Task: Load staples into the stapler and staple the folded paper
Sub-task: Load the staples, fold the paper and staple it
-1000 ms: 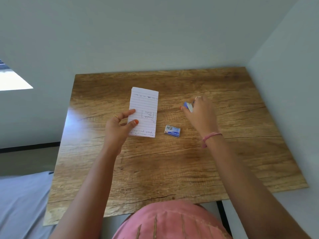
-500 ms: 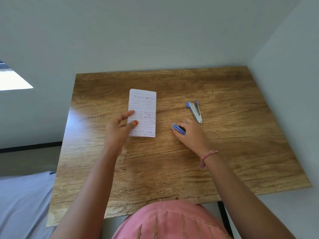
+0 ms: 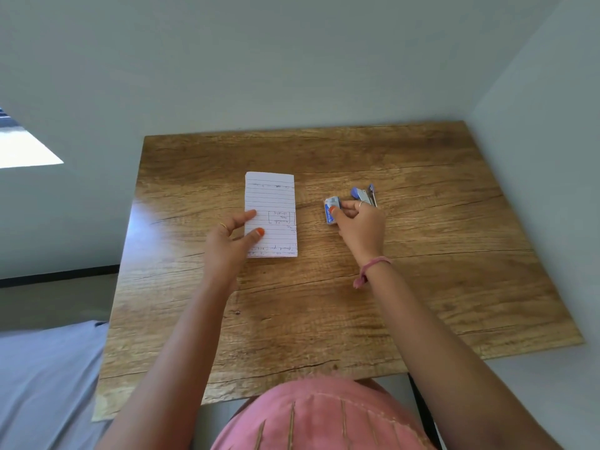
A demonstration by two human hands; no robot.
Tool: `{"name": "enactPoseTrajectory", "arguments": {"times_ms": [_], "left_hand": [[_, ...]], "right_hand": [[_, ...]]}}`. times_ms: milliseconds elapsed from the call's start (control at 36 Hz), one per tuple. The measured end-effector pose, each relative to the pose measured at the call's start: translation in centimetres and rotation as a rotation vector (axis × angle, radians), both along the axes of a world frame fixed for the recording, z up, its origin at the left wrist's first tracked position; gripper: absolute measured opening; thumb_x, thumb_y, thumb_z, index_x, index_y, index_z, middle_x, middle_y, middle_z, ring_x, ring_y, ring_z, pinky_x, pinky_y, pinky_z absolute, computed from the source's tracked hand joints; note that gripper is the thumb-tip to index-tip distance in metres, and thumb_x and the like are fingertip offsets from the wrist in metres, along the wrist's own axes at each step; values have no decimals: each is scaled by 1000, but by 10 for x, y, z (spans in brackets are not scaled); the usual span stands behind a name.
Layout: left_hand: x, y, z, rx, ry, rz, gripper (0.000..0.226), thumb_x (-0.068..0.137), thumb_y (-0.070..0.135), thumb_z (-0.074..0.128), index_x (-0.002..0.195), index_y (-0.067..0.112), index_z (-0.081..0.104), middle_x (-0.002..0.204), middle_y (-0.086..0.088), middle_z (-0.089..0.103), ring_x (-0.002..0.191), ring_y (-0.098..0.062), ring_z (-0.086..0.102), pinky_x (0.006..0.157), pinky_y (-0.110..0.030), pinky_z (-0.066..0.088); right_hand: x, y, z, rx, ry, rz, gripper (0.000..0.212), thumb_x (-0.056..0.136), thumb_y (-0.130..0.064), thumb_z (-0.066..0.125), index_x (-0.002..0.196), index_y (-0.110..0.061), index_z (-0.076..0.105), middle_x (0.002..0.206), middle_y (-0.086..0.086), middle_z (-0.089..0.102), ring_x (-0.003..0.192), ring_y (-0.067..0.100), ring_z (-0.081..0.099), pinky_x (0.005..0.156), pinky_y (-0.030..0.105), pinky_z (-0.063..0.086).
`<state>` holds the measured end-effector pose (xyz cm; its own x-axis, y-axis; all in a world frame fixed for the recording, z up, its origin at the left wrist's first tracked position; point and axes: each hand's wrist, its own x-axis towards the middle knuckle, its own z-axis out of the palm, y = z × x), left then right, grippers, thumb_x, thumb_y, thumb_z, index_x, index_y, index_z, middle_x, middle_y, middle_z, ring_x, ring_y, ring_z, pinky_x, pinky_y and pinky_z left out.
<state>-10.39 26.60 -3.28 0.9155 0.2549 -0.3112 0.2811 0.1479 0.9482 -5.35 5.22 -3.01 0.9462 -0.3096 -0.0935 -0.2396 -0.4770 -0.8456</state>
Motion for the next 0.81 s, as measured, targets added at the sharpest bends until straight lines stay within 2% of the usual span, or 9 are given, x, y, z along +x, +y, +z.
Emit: {"name": "enactPoseTrajectory", "arguments": {"times_ms": [83, 194, 361, 444, 500, 611, 694, 750, 806], "left_hand": [[-1, -4, -2, -3, 6, 3, 33, 81, 4, 73, 104, 28, 70, 103, 15, 70, 86, -6, 72, 67, -21, 57], [-2, -9, -4, 12, -7, -5, 33, 81, 5, 74, 105, 26, 70, 109, 15, 66, 86, 0, 70, 66, -15, 54], [0, -15, -5, 51, -4, -7, 32, 81, 8, 74, 104, 30, 69, 104, 18, 66, 85, 0, 70, 67, -17, 55], [2, -19, -5, 66, 2, -6, 32, 82, 9, 74, 104, 32, 67, 104, 18, 66, 85, -3, 71, 66, -19, 56], [5, -22, -5, 111, 8, -11, 31, 82, 12, 74, 106, 31, 67, 107, 19, 64, 85, -2, 70, 68, -19, 56], [11, -28, -8, 260, 33, -38, 36, 84, 15, 73, 118, 22, 64, 118, 6, 64, 99, -11, 66, 82, -31, 57], [10, -33, -11, 430, 12, -67, 43, 86, 19, 71, 126, 18, 58, 120, 3, 65, 99, -8, 62, 79, -17, 50], [9, -36, -13, 573, -14, -100, 44, 87, 22, 70, 128, 16, 56, 121, 1, 62, 103, -10, 59, 78, -13, 45], [8, -40, -15, 698, -28, -143, 42, 87, 23, 68, 125, 12, 56, 127, -4, 53, 113, -19, 53, 93, -27, 45]], "right_hand": [[0, 2, 0, -95, -23, 7, 22, 91, -24, 65, 102, -7, 73, 89, 5, 75, 78, 18, 71, 71, 43, 60], [-1, 1, 2, -242, -69, 48, 21, 94, -24, 61, 93, -8, 74, 83, 4, 74, 68, 19, 68, 66, 42, 59], [-4, -4, 4, -247, -106, 111, 19, 94, -20, 60, 96, -6, 73, 87, 6, 73, 74, 18, 68, 66, 41, 59], [-10, -7, 2, -307, -101, 132, 19, 95, -22, 59, 100, -9, 72, 91, 5, 72, 84, 15, 66, 76, 30, 54], [-15, -9, 0, -352, -108, 137, 20, 94, -21, 59, 105, -9, 71, 96, 4, 71, 87, 12, 62, 74, 18, 44], [-31, -10, -4, -371, -174, 157, 21, 93, -16, 60, 110, -7, 67, 110, 6, 64, 82, 6, 56, 75, 14, 44], [-42, -14, -9, -374, -232, 168, 18, 92, -13, 61, 108, -7, 66, 114, 7, 58, 83, 0, 47, 70, 4, 39], [-48, -19, -13, -397, -261, 233, 14, 91, -9, 61, 104, -5, 67, 110, 8, 59, 88, 5, 50, 77, 15, 48], [-53, -24, -17, -444, -325, 337, 12, 89, -3, 62, 100, -1, 68, 108, 10, 59, 90, 11, 56, 81, 26, 54]]}}
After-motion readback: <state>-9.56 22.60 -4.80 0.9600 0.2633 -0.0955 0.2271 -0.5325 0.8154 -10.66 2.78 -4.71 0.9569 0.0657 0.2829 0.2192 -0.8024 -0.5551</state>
